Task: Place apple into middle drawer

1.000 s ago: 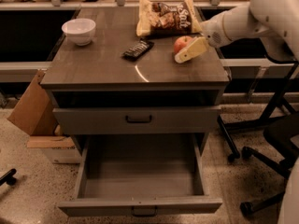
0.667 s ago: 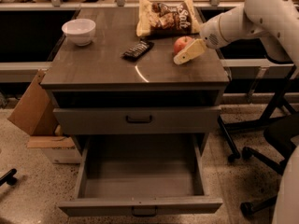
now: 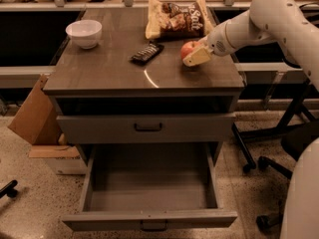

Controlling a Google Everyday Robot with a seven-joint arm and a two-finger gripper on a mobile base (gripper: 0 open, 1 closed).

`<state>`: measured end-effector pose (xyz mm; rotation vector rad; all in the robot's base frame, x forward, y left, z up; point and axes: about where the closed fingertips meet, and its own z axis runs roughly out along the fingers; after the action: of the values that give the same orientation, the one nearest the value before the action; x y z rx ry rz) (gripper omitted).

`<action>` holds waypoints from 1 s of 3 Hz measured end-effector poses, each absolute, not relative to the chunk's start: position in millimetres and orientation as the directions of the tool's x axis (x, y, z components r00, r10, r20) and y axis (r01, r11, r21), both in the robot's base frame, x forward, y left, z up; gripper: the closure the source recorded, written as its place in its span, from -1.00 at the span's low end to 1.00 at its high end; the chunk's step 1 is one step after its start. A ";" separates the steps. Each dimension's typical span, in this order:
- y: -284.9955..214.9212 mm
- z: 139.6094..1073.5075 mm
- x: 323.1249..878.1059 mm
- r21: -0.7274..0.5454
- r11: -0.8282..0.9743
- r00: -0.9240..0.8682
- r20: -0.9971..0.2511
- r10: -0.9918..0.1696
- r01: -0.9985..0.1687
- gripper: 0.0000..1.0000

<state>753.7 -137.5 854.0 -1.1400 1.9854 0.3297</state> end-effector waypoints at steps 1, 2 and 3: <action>-132.2 850.8 751.9 -0.154 0.546 -0.262 -0.749 -0.608 -0.824 0.31; -127.2 871.4 734.0 -0.158 0.491 -0.195 -0.783 -0.590 -0.857 0.77; -113.1 916.0 687.7 -0.194 0.332 -0.032 -0.822 -0.569 -0.923 1.00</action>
Offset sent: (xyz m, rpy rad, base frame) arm -0.0542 0.0155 0.0566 0.1139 -0.1092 0.2340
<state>687.7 -113.1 916.0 -1.3462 1.7139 0.5042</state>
